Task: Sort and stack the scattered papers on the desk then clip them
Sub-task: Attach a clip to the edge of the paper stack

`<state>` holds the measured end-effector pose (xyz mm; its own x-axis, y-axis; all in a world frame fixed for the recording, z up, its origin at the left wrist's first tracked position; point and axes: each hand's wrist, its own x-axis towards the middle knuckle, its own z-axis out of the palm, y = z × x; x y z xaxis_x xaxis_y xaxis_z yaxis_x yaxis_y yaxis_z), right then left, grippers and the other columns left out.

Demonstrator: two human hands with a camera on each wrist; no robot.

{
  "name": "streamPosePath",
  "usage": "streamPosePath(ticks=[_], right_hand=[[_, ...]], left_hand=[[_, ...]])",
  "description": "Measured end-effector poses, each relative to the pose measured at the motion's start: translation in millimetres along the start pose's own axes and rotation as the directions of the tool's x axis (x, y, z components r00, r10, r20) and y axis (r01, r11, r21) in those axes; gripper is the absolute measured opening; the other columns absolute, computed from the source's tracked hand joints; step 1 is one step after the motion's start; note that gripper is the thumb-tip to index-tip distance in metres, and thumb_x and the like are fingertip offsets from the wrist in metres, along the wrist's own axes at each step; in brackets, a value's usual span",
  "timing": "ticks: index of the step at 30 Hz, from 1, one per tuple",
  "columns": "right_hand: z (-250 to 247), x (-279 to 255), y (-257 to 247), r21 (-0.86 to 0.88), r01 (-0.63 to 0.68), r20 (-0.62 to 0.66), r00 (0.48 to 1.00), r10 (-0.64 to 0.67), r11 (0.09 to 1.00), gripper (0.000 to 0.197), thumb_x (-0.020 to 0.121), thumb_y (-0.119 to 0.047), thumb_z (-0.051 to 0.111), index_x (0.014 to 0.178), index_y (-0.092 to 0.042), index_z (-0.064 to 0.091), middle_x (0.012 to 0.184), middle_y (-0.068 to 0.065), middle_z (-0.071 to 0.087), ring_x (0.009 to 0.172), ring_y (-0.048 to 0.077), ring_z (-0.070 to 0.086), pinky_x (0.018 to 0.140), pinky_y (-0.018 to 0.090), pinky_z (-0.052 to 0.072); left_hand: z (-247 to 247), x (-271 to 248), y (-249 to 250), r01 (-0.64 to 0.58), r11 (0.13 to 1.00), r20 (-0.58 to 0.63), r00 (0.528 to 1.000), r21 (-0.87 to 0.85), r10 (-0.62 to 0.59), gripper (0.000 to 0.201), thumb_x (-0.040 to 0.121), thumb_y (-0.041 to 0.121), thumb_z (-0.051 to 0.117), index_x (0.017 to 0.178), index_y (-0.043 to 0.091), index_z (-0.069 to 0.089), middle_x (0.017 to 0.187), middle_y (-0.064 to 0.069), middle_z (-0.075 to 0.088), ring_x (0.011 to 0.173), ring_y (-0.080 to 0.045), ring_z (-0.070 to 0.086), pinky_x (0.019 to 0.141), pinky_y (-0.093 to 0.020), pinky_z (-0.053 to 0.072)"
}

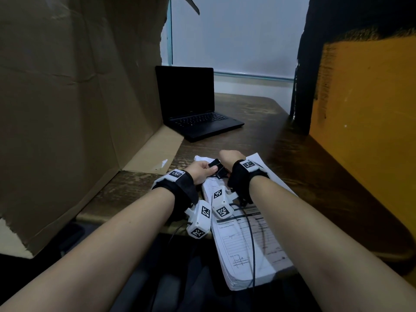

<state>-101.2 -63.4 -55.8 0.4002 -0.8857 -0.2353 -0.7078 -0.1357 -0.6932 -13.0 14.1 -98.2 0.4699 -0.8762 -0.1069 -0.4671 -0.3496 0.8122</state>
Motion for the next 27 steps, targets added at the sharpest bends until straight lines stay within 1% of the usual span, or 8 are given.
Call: streamPosePath(ticks=[5,7,9,14,17,20,23,27], right_hand=[[0,11,22,0.301,0.052,-0.034,0.998,-0.044,0.952,0.045,0.093,-0.024,0.036,0.124,0.0,0.058,0.131,0.021,0.057,0.111,0.032,0.059,0.099,0.041,0.049],[1,17,30,0.491,0.007,-0.052,0.998,0.021,0.871,0.045,0.083,-0.025,0.036,0.106,-0.002,0.067,0.11,0.019,0.068,0.086,0.03,0.065,0.08,0.04,0.056],[-2,15,32,0.663,-0.033,-0.055,0.994,0.092,0.748,0.03,0.087,-0.019,0.036,0.084,-0.007,0.063,0.077,0.011,0.067,0.06,0.027,0.061,0.054,0.028,0.046],[-10,3,37,0.807,-0.022,-0.06,0.991,0.119,0.59,0.021,0.092,-0.018,0.04,0.078,-0.01,0.054,0.07,0.006,0.057,0.053,0.021,0.054,0.049,0.025,0.04],[-9,10,38,0.789,0.004,-0.114,0.984,0.139,0.615,0.028,0.079,-0.02,0.047,0.09,0.002,0.062,0.082,0.014,0.066,0.064,0.028,0.061,0.059,0.034,0.05],[-27,10,36,0.529,0.156,-0.321,0.947,0.026,0.834,0.024,0.087,-0.021,0.048,0.088,-0.001,0.061,0.084,0.017,0.058,0.077,0.027,0.054,0.073,0.036,0.047],[-69,-11,24,0.037,0.437,-0.617,0.718,-0.323,0.899,0.035,0.09,-0.02,0.048,0.056,-0.014,0.044,0.059,0.008,0.041,0.062,0.024,0.042,0.059,0.03,0.033],[-120,-51,2,-0.548,0.605,-0.657,0.117,-0.745,0.578,0.032,0.086,-0.019,0.051,0.056,-0.016,0.041,0.056,0.0,0.04,0.048,0.017,0.037,0.049,0.025,0.028]], left_hand=[[2,-1,-4,-0.037,0.994,-0.016,0.999,-0.104,0.036,0.026,0.096,0.038,0.05,0.084,0.016,0.055,0.076,0.001,0.052,0.069,-0.012,0.047,0.056,-0.017,0.033],[2,0,-4,-0.028,0.987,0.005,1.0,-0.16,0.029,0.015,0.099,0.023,0.05,0.098,0.015,0.061,0.082,0.004,0.057,0.072,-0.007,0.049,0.057,-0.009,0.036],[0,2,-2,0.003,0.981,0.007,1.0,-0.194,-0.002,0.017,0.096,0.011,0.052,0.11,0.015,0.062,0.088,0.003,0.057,0.07,-0.006,0.046,0.053,-0.008,0.036],[-2,3,3,0.143,0.88,-0.06,0.98,-0.452,-0.19,0.08,0.08,-0.004,0.07,0.147,0.015,0.03,0.128,-0.009,0.046,0.101,-0.03,0.058,0.092,-0.044,0.051],[-5,3,4,0.285,0.777,0.024,0.944,-0.561,-0.329,0.066,0.075,-0.004,0.074,0.134,-0.003,0.044,0.124,-0.023,0.058,0.103,-0.038,0.063,0.085,-0.051,0.053],[-5,-11,22,0.147,0.716,-0.031,0.973,-0.682,-0.229,0.038,0.082,-0.014,0.059,0.12,-0.007,0.055,0.115,-0.023,0.063,0.094,-0.034,0.064,0.082,-0.048,0.054],[-10,-30,47,-0.139,0.757,-0.204,0.979,-0.639,0.007,0.035,0.084,-0.016,0.051,0.11,0.006,0.057,0.103,-0.015,0.065,0.093,-0.027,0.06,0.076,-0.036,0.052],[-19,-60,80,-0.476,0.77,-0.399,0.862,-0.425,0.312,0.03,0.082,-0.011,0.053,0.103,0.01,0.058,0.097,-0.006,0.066,0.091,-0.019,0.061,0.079,-0.03,0.05]])
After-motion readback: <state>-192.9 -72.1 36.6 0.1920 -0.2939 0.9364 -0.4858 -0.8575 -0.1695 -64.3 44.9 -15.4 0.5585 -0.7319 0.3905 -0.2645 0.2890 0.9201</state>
